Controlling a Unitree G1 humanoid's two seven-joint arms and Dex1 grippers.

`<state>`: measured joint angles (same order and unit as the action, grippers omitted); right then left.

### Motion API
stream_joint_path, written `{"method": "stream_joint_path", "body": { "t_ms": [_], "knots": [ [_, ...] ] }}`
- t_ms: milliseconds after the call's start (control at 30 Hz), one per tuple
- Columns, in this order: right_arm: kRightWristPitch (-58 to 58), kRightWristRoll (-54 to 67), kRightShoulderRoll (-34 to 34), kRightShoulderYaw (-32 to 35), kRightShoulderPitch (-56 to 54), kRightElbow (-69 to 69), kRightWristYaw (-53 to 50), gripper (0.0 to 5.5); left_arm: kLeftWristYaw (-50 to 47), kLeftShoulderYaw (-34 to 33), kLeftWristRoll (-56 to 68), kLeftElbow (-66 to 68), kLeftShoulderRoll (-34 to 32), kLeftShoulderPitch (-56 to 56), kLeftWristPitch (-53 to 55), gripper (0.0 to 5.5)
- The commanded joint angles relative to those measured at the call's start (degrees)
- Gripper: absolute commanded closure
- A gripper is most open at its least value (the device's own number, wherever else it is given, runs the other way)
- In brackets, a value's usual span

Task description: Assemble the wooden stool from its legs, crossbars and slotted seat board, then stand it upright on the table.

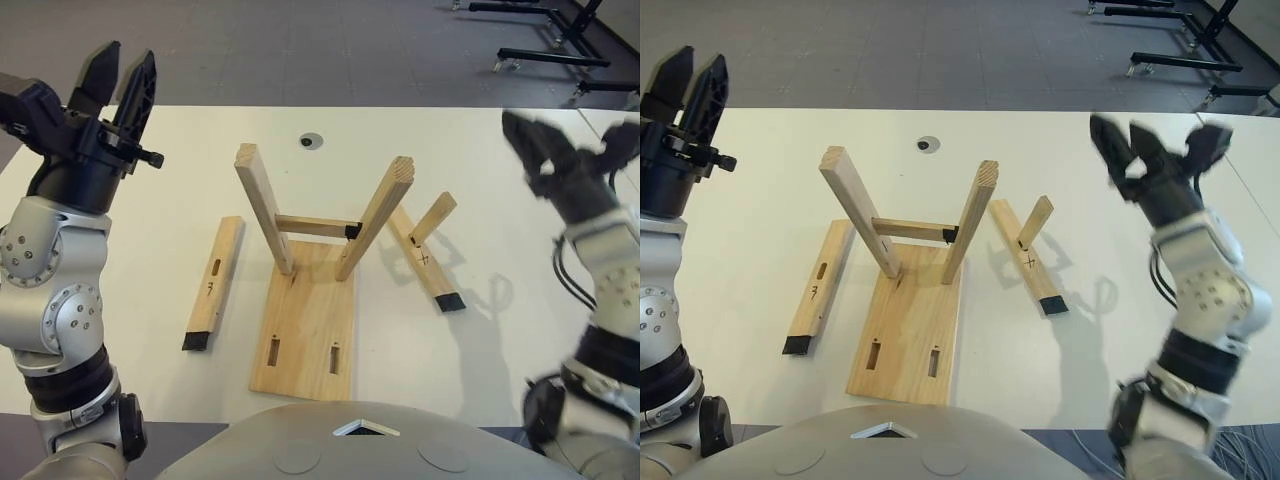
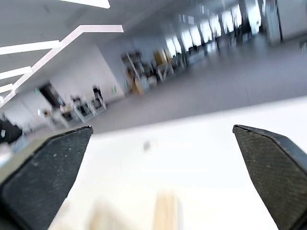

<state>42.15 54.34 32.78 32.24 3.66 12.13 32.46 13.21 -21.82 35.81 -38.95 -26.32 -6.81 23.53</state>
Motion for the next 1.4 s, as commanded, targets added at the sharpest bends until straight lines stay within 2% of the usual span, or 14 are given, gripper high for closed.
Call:
{"method": "stream_joint_path", "body": {
  "t_ms": [33, 133, 333, 467, 500, 667, 933, 1067, 1267, 1400],
  "knots": [
    [-1.04, -3.98, 4.63, -2.45, 13.09, 2.63, 11.75, 0.12, -1.33, -1.66, 1.61, -1.97, 0.74, 2.94, 1.11, 3.69],
    [-6.3, -11.61, 3.7, -8.94, 17.77, 6.67, 12.67, 0.12, -0.36, -1.43, 2.73, -1.6, 0.68, 3.34, 0.69, 3.69],
    [-16.65, -31.15, -1.07, -22.46, 18.09, 8.02, 1.72, 0.12, 0.31, -0.24, 2.29, 0.43, -0.15, 1.84, 0.9, 3.69],
    [-15.39, -36.31, -2.72, -28.18, 19.47, 6.67, -1.38, 0.12, 1.45, 0.59, 2.26, 2.57, -1.18, -0.14, 1.24, 3.69],
    [-14.86, -36.79, -3.05, -28.55, 19.38, 5.99, -2.06, 0.12, 1.62, 0.67, 2.33, 2.91, -1.43, -0.57, 1.35, 3.69],
    [-12.21, -36.34, -3.96, -28.5, 17.21, 2.5, -3.14, 1.09, 1.92, 1.23, 2.53, 3.01, -1.59, -0.46, 1.99, 3.69],
    [-19.97, -37.6, -1.71, -26.16, 25.83, 0.96, 1.37, 2.72, 1.98, 2.68, 2.04, 4.14, -0.93, -0.76, 1.8, 3.69],
    [-22.72, -38.3, -3.27, -27.18, 28.44, 2.49, 0.56, 3.45, 3.33, 3.08, 2.38, 5.47, -1.31, -1.53, 1.84, 3.69],
    [-26.49, -38.5, -5.39, -28.25, 31.27, 4.03, -0.77, 3.46, 4.85, 3.53, 2.13, 7.31, -2.01, -3.46, 2.08, 3.69],
    [-28.79, -30.54, -9.62, -22.23, 28.75, 6.07, -2.34, 3.46, 4.05, 1.5, 2.04, 9.37, -1.48, -5.05, 1.05, 3.69]
  ]
}}
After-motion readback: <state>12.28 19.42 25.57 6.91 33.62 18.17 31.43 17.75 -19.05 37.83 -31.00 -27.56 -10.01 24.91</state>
